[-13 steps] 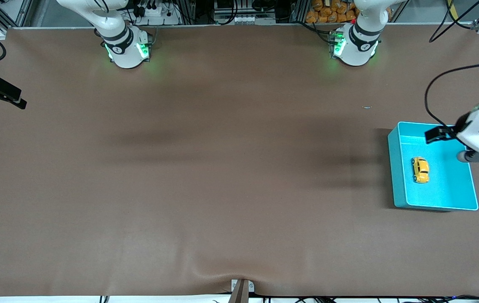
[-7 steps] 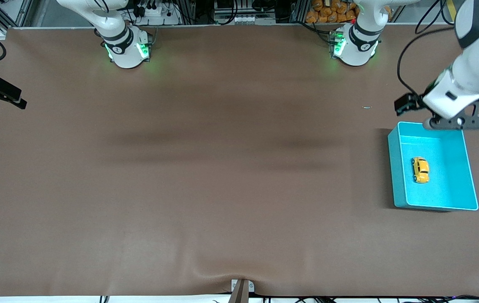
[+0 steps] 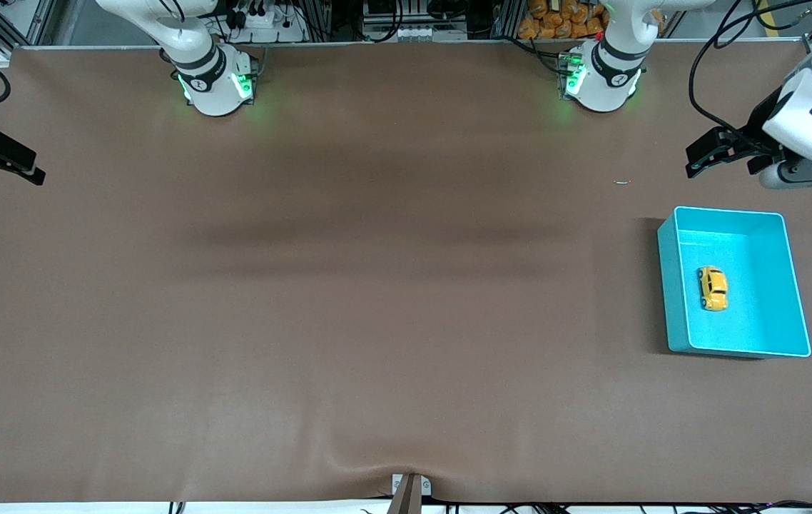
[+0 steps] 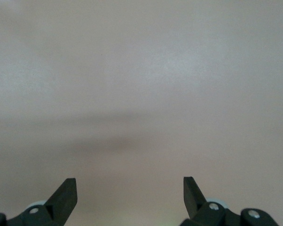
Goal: Wind and store yellow beetle car
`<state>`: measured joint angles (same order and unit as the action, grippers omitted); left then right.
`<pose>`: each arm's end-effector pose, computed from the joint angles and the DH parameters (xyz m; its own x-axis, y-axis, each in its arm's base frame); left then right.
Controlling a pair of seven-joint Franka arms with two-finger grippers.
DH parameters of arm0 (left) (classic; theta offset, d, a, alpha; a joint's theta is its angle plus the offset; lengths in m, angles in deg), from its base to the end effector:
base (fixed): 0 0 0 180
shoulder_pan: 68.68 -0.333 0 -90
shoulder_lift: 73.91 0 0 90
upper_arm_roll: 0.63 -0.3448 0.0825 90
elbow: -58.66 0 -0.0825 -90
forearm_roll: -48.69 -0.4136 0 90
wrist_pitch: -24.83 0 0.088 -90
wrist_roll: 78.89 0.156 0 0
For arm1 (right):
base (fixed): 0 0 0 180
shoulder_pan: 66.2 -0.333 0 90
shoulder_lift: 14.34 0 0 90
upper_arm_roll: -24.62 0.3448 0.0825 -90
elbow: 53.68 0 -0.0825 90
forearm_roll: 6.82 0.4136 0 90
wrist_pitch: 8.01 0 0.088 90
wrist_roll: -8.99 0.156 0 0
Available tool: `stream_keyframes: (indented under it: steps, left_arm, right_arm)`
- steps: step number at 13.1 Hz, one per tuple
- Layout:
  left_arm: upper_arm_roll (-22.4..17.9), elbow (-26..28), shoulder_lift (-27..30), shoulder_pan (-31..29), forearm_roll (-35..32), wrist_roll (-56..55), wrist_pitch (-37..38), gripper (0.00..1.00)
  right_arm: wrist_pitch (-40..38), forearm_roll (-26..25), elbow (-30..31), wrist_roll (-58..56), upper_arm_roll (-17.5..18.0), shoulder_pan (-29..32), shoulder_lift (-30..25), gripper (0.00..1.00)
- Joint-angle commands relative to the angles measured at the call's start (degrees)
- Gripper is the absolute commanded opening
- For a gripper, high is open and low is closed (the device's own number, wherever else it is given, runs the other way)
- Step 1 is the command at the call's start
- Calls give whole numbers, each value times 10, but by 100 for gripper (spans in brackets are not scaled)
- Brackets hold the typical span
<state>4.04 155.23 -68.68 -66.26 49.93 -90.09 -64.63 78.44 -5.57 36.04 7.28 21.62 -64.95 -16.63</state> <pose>0.5442 -0.0729 0.5977 0.9968 0.0721 -0.0352 0.0724 -0.9973 0.0075 0.5621 -0.0388 0.6243 0.9989 -0.0429 -0.0164 -0.0433 -0.9988 -0.0244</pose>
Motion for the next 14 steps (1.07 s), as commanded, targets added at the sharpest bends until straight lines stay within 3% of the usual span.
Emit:
stream_keyframes:
  steps: [1,3,8,14]
  left_arm:
    - [6,-16,2,8,10,-12,25,100]
    - [24,-27,5,5,9,-4,31,100]
    - [19,-19,6,-5,-14,71,8,100]
    - [20,-18,8,-7,-9,76,21,100]
  right_arm:
    - [-4,-5,-10,8,4,4,4,100]
    - [-4,-5,-10,8,4,4,4,100]
    - [-4,-5,-10,8,4,4,4,100]
    - [-4,-5,-10,8,4,4,4,100]
